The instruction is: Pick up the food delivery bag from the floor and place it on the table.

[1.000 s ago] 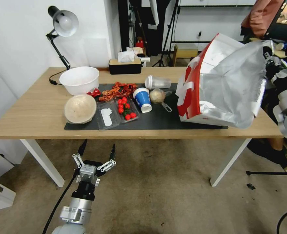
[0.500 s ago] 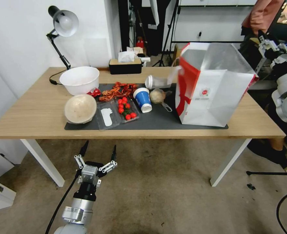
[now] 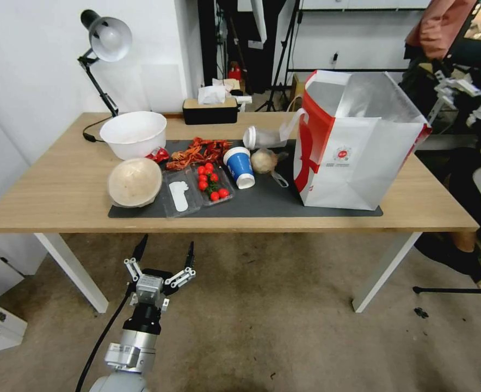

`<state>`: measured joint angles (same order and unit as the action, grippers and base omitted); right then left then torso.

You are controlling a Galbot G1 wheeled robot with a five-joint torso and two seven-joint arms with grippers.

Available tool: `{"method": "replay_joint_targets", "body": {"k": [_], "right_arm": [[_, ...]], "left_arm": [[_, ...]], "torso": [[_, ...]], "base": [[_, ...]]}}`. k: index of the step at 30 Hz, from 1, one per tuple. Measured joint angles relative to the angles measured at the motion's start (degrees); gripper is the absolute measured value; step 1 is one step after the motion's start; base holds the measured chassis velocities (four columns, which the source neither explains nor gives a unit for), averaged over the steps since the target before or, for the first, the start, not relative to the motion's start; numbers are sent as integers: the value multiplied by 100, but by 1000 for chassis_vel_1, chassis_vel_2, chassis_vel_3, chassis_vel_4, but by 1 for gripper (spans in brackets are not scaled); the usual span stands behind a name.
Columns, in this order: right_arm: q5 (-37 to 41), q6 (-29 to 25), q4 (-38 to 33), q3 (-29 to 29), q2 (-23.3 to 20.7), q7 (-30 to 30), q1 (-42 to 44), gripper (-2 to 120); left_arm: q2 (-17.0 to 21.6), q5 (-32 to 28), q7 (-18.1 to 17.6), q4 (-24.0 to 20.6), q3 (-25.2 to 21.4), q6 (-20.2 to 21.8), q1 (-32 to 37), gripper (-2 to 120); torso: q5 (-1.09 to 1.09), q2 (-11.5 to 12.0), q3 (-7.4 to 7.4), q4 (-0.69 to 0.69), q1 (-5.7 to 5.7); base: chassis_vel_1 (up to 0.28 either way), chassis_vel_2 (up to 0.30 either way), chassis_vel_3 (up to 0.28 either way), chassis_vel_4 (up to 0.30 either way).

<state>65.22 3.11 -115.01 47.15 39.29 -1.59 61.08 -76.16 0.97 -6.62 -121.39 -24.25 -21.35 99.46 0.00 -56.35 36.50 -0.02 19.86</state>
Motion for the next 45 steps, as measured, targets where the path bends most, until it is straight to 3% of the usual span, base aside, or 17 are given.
{"method": "replay_joint_targets", "body": {"k": [7, 11, 18, 20, 27, 34, 45], "right_arm": [[-729, 48, -945, 521, 374, -100, 964, 100], [-1492, 206, -1658, 603, 966, -159, 1571, 100], [-2176, 266, -2153, 514, 1560, -166, 1932, 100], [-2796, 81, -2238, 390, 1980, -60, 2243, 100], [-3512, -460, -1975, 286, 2578, 351, 2781, 100], [-3971, -1571, -791, 76, 3108, 1064, 3120, 100], [-3953, -2004, -8, -62, 3354, 1444, 3081, 100]], "left_arm": [[34, -25, -51, -59, -40, -8, 3, 100], [79, -62, -73, -96, -109, -36, 35, 100], [90, -81, -78, -89, -118, -79, 51, 100], [97, -84, -78, -27, -112, -142, 53, 100], [110, -112, -74, 58, -104, -182, 17, 100], [123, -103, -125, 155, -94, -94, -15, 100], [157, -133, -172, 269, -146, 155, -59, 100]], "torso": [[-1, 0, 0, 3, 0], [0, 0, 0, 3, 0], [-1, 0, 0, 3, 0], [-1, 0, 1, 3, 0], [-1, 0, 0, 2, 1], [1, 0, 1, 3, 1], [0, 0, 1, 3, 1]], "base": [[0, 0, 0, 0], [0, 0, 0, 0], [0, 0, 0, 0], [0, 0, 0, 0], [0, 0, 0, 0], [0, 0, 0, 0], [0, 0, 0, 0]]}}
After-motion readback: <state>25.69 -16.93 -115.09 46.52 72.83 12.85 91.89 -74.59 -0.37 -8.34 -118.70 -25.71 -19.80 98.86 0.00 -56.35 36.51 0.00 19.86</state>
